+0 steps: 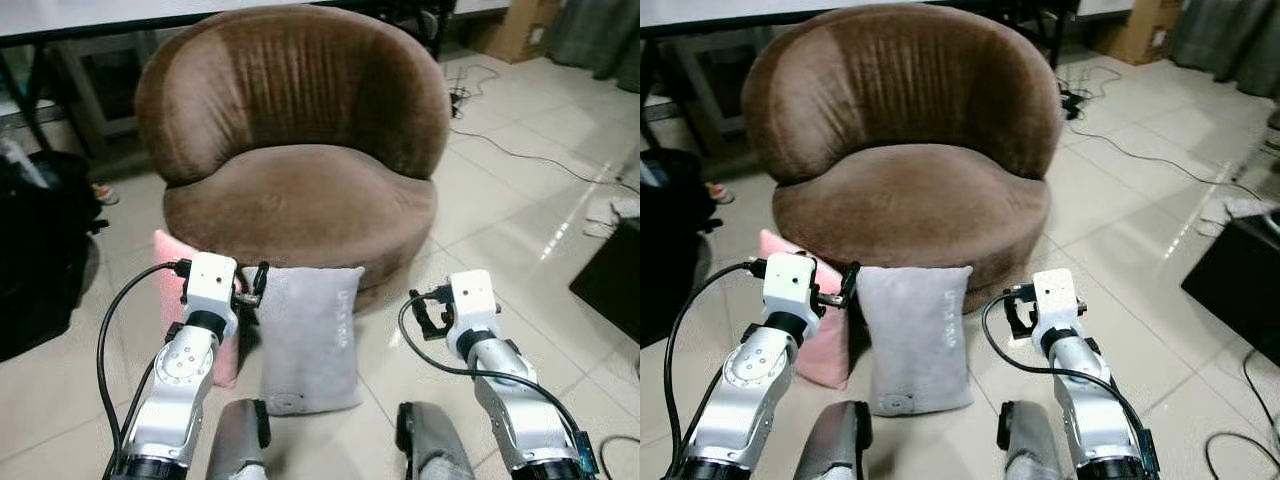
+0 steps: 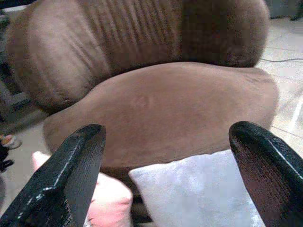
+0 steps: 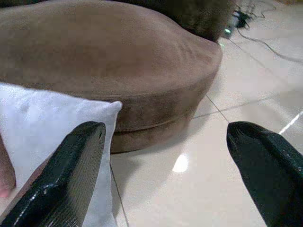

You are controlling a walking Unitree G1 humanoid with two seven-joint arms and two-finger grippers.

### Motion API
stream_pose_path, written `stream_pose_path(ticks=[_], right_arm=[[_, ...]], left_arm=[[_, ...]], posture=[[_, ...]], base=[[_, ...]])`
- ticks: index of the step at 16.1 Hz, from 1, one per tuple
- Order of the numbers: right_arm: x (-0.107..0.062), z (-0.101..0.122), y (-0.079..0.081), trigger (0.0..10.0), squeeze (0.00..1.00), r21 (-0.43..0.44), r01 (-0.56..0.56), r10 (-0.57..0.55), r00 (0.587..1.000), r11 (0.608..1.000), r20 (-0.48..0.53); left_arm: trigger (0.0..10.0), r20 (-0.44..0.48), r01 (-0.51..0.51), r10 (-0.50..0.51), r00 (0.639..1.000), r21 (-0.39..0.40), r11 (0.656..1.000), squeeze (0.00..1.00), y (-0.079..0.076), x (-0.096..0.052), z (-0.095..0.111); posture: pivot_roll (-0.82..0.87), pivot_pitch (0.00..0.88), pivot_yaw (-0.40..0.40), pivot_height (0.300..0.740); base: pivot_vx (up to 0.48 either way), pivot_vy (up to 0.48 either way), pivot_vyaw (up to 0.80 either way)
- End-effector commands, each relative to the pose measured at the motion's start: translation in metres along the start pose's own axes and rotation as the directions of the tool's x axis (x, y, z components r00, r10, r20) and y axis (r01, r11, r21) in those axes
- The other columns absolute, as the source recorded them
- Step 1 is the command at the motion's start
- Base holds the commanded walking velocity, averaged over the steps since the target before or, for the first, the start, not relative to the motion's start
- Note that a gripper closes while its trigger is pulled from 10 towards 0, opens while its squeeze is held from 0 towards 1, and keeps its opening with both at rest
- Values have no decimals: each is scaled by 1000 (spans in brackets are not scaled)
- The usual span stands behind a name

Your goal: Move the pillow to the sofa from floor

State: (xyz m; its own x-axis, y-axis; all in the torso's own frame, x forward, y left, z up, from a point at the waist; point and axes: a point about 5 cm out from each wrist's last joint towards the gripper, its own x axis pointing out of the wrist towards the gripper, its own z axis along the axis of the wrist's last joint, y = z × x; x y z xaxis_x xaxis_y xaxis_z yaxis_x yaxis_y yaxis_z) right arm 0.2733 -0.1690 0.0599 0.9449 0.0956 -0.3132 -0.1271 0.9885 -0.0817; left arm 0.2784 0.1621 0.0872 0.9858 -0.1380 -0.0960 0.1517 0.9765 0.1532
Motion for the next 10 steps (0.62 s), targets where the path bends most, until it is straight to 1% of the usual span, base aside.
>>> stream_pose_path(ticks=[1, 5, 8, 9, 10], right_arm=[[0, 4, -4, 10000, 0, 17, 22, -22, 999, 1000, 23], [0, 3, -4, 10000, 0, 7, 23, -23, 999, 1000, 22], [0, 3, -2, 10000, 0, -3, 8, -8, 1000, 1000, 25], [1, 2, -2, 10000, 0, 15, 9, -9, 1000, 1000, 25], [1, 2, -3, 10000, 0, 23, 16, -16, 1000, 1000, 21]], left_arm=[[10000, 9, 29, -29, 1000, 9, 1000, 0, -2, 1, 4], [10000, 11, 36, -36, 999, 9, 999, 0, -2, 1, 4], [10000, 11, 41, -41, 999, 10, 999, 0, -2, 2, 4], [10000, 7, 46, -47, 999, 20, 999, 0, -3, 2, 2], [10000, 5, 51, -51, 999, 24, 998, 0, -4, 1, 2]], posture=[[-1, 0, 30, 573], [-1, 0, 31, 573], [-3, 0, 32, 573], [-2, 0, 34, 573], [-2, 0, 34, 573]], base=[[375, 0, 0], [383, 0, 0], [390, 0, 602], [390, 0, 406], [386, 0, 0]])
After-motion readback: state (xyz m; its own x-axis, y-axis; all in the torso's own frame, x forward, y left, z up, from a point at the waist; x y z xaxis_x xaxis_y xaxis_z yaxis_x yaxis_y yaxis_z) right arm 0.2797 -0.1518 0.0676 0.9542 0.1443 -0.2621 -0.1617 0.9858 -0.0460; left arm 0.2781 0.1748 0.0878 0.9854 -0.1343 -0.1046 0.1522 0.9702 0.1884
